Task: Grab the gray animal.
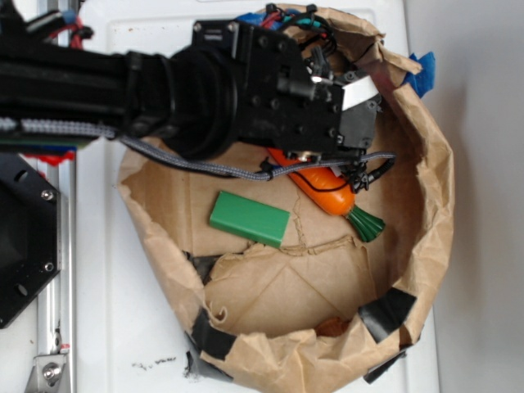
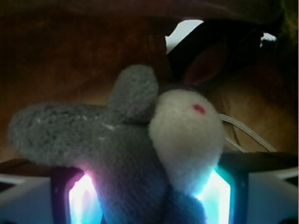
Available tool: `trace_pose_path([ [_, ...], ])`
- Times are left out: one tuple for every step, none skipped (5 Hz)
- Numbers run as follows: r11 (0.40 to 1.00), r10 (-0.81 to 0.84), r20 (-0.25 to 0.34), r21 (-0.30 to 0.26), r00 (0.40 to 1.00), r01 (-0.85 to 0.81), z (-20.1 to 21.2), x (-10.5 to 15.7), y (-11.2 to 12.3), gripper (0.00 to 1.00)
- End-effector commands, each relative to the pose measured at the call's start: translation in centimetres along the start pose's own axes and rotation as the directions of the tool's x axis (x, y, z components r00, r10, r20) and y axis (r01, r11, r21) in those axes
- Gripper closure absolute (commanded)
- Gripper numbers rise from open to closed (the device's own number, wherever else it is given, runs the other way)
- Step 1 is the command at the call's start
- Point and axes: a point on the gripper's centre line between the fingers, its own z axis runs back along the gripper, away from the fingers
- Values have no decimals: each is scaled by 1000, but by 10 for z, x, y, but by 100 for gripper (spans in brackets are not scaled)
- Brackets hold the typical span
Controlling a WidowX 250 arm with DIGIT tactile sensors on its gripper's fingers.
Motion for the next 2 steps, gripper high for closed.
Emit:
trace_pose_path([
  [1000, -22, -1, -1, 1000, 22, 8, 2, 9, 100],
  [997, -19, -53, -71, 998, 15, 25, 0, 5, 100],
])
